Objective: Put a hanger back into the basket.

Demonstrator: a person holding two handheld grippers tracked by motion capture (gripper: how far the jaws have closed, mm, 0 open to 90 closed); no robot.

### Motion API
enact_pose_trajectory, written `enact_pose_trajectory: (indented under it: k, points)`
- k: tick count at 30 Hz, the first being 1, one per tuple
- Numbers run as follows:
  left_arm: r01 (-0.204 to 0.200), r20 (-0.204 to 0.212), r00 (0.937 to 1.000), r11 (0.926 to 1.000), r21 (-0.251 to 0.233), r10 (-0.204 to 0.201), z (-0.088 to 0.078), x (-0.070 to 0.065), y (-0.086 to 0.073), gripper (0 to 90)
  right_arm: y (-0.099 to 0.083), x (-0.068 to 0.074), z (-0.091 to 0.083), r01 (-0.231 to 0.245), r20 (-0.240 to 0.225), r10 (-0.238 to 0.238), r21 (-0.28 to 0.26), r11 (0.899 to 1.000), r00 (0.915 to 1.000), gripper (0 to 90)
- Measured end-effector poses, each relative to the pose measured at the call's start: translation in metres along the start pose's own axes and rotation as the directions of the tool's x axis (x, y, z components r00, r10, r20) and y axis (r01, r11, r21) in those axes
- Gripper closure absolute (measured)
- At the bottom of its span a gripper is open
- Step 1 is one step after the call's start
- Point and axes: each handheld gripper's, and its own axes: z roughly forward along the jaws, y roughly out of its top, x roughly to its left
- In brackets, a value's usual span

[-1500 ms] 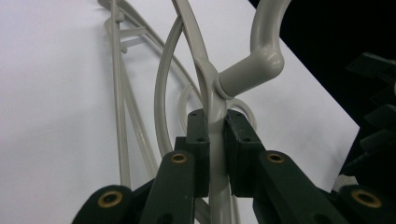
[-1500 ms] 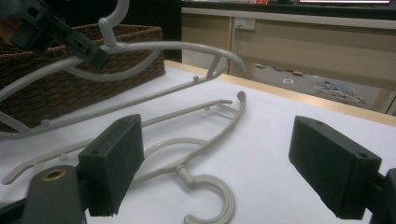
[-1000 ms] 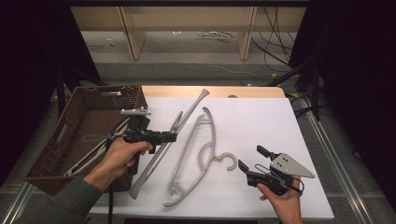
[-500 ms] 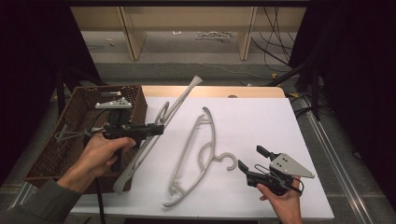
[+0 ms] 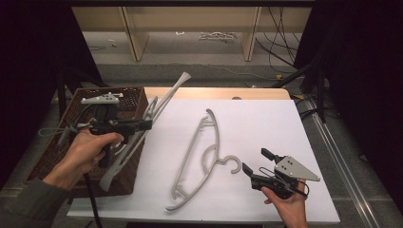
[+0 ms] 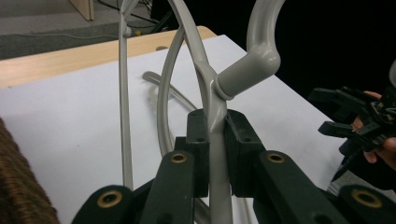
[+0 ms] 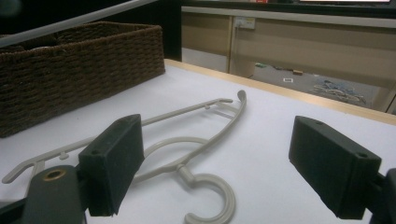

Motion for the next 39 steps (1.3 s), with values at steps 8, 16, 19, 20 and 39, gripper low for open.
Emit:
enact_pose_trajectory:
  k: [8, 16, 19, 20, 39]
  points:
    - [0.0, -0.035, 0.9994, 0.9999, -0.012, 0.0, -0.016, 0.021, 0.007, 80.8, 0.0, 0.0, 0.0, -0.001, -0.001, 0.001, 0.002, 1.0, 1.0, 19.0]
    - [-0.004, -0.084, 0.9965, 0.9993, -0.036, 0.001, -0.03, 0.046, 0.003, 80.8, -0.001, 0.0, 0.001, -0.001, -0.001, 0.001, -0.003, 1.0, 1.0, 19.0]
    - [-0.024, -0.125, 0.9919, 0.999, -0.039, 0.019, -0.036, 0.054, 0.001, 80.7, 0.0, 0.0, 0.001, -0.001, 0.003, 0.001, -0.006, 1.0, 1.0, 18.9]
    - [-0.034, -0.124, 0.9918, 0.9986, -0.039, 0.029, -0.037, 0.057, 0.001, 80.8, 0.0, 0.0, 0.001, 0.0, 0.001, 0.0, -0.005, 1.0, 1.0, 18.9]
    - [-0.089, -0.2, 0.9752, 0.9955, 0.03, 0.094, -0.055, 0.111, -0.027, 80.7, -0.001, 0.0, 0.001, 0.0, 0.0, 0.0, 0.0, 1.0, 1.0, 19.0]
